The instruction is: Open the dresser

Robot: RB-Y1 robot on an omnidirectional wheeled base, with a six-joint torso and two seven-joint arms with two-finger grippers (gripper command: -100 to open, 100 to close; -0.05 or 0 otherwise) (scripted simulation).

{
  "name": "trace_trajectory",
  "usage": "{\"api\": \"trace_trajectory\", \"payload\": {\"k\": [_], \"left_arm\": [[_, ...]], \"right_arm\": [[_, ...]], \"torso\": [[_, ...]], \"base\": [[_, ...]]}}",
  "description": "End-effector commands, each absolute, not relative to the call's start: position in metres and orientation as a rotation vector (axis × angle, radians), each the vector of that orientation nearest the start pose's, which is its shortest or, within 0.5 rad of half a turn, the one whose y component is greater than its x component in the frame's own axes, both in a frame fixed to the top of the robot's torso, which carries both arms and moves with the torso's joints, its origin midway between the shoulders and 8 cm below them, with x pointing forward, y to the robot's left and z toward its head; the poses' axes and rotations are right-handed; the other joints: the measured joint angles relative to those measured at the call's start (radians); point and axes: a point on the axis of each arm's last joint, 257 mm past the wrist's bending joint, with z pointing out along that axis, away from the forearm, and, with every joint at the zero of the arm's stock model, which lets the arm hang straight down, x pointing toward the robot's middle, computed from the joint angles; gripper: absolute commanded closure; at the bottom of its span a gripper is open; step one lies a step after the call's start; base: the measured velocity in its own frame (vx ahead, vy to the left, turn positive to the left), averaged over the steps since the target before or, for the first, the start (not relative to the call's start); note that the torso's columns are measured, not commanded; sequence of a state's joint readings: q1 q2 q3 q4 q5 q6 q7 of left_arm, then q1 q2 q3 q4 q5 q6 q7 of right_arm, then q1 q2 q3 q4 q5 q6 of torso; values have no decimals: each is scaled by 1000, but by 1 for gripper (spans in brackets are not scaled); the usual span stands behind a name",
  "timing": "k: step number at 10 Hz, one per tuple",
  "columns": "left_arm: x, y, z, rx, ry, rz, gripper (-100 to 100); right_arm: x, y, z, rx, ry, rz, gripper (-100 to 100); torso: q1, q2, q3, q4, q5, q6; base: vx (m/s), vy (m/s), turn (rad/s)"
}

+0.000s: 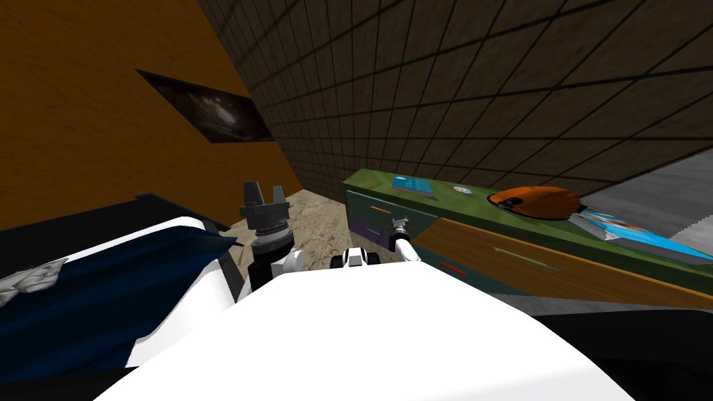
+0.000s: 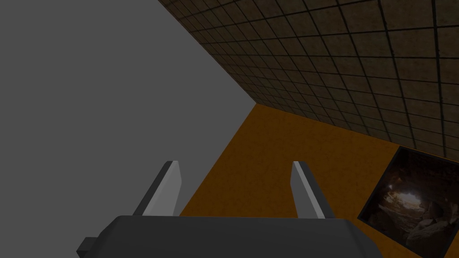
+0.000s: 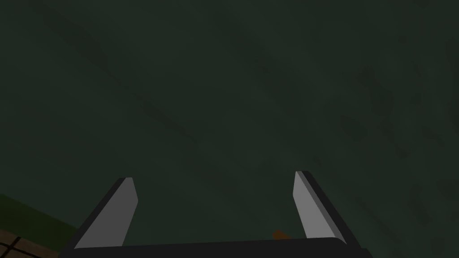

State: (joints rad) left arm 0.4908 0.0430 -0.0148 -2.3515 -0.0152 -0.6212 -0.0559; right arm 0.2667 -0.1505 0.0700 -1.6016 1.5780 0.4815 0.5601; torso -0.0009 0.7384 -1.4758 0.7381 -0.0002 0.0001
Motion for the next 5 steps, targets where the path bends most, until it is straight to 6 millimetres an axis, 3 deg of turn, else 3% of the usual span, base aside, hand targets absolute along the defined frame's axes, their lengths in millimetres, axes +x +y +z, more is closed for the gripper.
{"api": "trace_trajectory", "payload": {"k": [1, 5], "left_arm": [[307, 258, 78, -439, 525, -1304, 0], [307, 258, 78, -439, 525, -1304, 0]], "right_arm": [[425, -390, -316, -332, 1768, -1047, -100], [427, -386, -314, -415, 1733, -1162, -100]], "torso": [[0, 0, 0, 0, 0, 0], [1, 0, 0, 0, 0, 0]], "base": [[9, 53, 63], [10, 45, 38]]}}
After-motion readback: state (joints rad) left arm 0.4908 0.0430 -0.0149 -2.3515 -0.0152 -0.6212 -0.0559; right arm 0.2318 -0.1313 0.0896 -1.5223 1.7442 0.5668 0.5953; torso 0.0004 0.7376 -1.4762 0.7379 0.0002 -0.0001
